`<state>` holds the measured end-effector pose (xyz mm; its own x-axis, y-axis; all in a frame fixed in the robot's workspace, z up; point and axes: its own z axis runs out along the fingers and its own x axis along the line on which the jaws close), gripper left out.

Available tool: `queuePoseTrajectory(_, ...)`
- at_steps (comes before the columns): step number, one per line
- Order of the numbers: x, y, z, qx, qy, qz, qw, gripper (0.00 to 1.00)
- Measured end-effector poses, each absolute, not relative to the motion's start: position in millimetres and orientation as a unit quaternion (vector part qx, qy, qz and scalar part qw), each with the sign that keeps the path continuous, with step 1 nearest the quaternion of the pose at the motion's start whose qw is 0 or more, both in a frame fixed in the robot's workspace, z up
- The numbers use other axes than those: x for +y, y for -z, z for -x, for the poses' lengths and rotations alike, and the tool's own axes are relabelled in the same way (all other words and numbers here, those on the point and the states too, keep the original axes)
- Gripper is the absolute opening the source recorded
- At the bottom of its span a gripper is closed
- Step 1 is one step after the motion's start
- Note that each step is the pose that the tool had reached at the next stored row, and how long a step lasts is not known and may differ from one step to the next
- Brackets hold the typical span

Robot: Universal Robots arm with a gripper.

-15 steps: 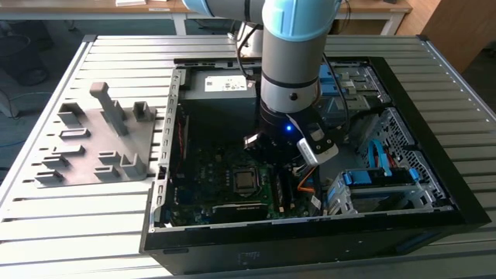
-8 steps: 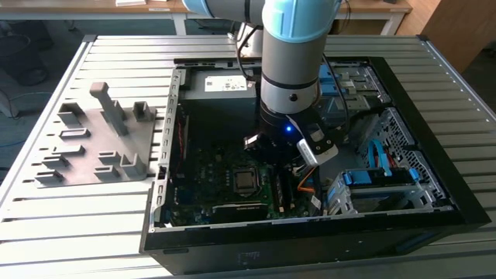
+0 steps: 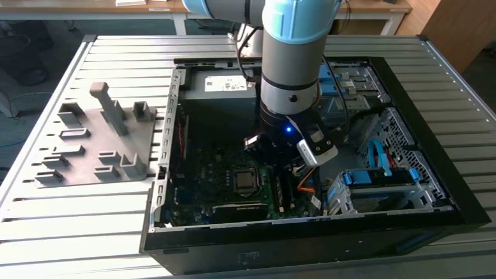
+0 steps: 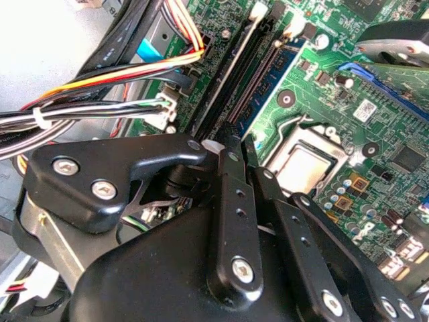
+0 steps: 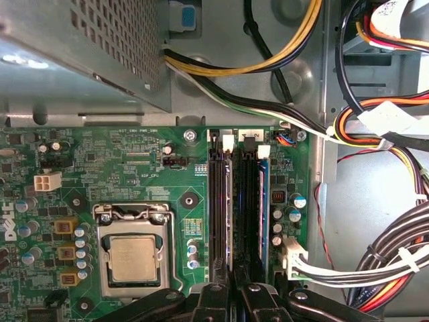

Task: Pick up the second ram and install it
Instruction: 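Insert the second ram into the second slot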

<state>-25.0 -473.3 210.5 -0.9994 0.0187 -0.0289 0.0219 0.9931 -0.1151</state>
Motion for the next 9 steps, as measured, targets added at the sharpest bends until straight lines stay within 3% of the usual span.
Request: queuePoseTrajectory(9,-473.3,-209.6,24.5,0.998,0.058,-0.01,0.014,0.14)
